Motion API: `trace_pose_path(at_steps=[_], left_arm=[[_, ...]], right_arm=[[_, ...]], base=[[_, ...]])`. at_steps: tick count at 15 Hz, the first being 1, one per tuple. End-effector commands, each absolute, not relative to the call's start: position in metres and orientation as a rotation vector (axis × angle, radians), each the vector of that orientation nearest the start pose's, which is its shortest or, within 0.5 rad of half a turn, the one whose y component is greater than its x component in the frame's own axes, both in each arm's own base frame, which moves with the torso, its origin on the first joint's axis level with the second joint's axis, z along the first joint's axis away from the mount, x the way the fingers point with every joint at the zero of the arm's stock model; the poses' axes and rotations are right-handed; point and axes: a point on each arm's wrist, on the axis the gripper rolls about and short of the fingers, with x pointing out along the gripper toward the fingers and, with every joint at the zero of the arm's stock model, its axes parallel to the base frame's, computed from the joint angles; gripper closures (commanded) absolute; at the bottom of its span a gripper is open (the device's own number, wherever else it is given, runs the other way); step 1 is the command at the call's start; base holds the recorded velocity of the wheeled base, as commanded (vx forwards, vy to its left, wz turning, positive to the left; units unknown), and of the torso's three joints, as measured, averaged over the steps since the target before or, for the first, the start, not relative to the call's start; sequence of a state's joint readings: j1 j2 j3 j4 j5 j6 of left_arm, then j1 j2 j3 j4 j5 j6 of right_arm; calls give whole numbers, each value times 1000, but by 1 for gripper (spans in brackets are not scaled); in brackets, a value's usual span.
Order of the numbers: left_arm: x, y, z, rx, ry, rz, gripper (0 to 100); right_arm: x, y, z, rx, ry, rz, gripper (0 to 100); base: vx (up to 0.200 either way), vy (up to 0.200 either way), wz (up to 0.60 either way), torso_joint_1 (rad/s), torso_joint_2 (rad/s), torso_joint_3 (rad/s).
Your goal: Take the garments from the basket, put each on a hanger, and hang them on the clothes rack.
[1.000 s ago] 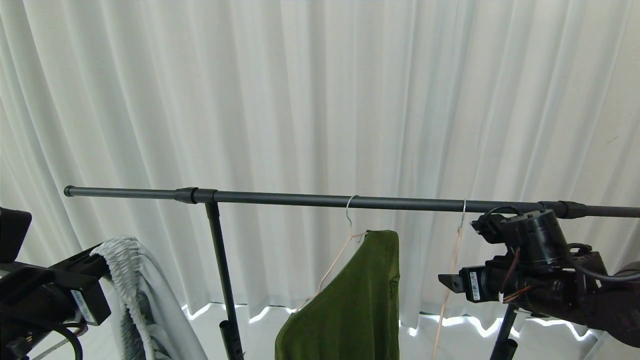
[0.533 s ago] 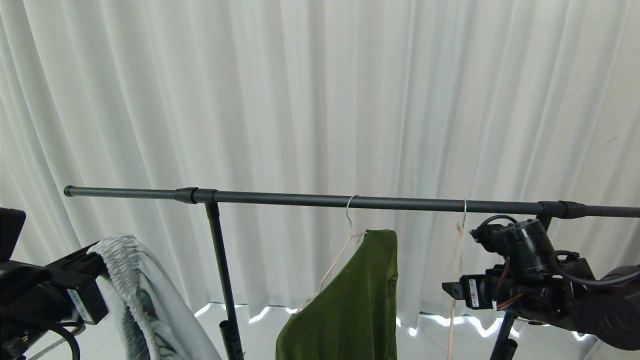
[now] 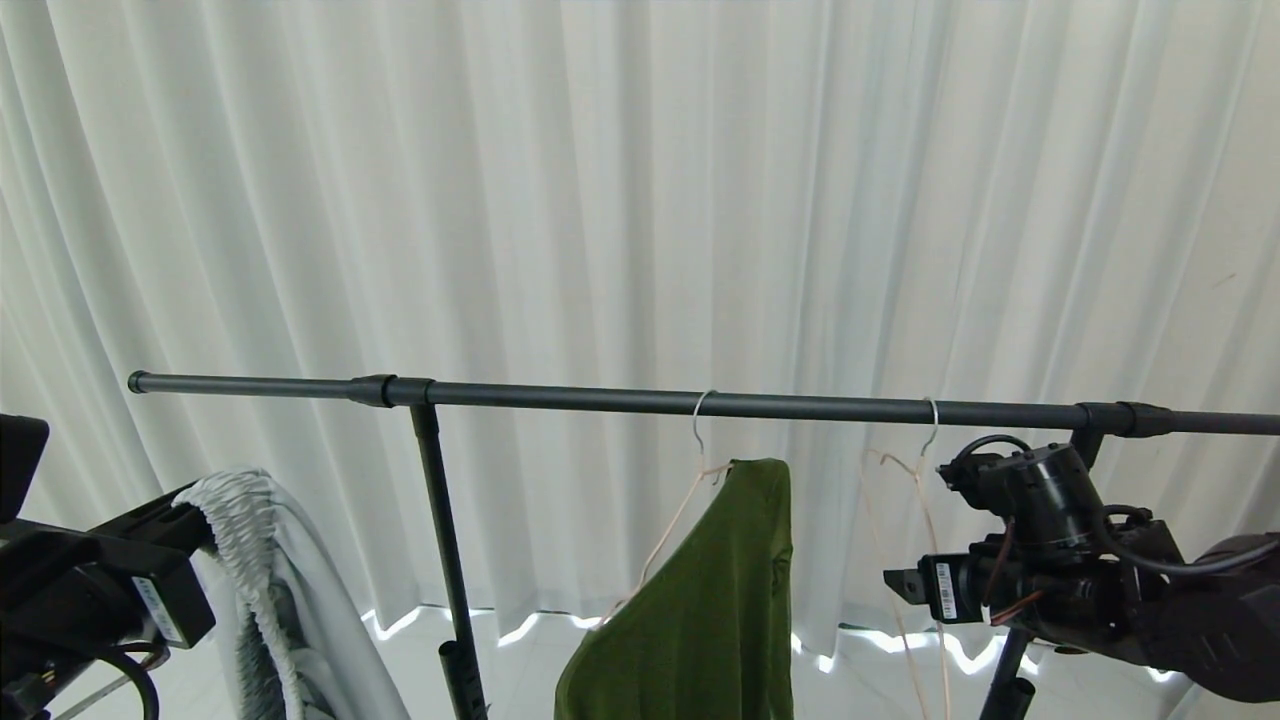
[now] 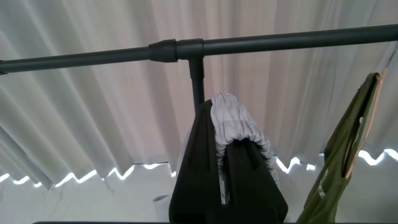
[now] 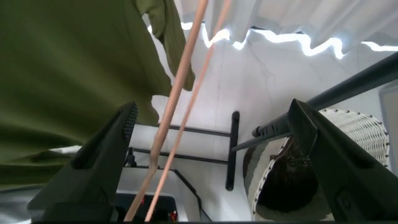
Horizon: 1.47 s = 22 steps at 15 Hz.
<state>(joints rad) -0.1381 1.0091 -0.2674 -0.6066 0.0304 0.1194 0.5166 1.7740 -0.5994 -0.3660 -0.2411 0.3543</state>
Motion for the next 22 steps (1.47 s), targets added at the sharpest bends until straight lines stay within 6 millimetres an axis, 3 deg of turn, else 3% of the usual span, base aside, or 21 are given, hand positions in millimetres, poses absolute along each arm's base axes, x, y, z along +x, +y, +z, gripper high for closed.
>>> trace_pose_path(at_steps=[1,12,13,22], left_arm=[[121,-16,178,131,126,-115,100],[117,-15,181,129,104,-112,100],[116,-15,182,128,99,-112,100],[116,-15,182,128,94,-112,100]], right_arm=[[236,130,84,27,798,123,0],[238,130,72,17,819,113,0],[239,130,72,17,817,113,100],[238,129,78,26,797,118,100]], base=[[0,0,0,0,0,0],[0,0,0,0,0,0],[0,0,0,0,0,0],[0,0,0,0,0,0]])
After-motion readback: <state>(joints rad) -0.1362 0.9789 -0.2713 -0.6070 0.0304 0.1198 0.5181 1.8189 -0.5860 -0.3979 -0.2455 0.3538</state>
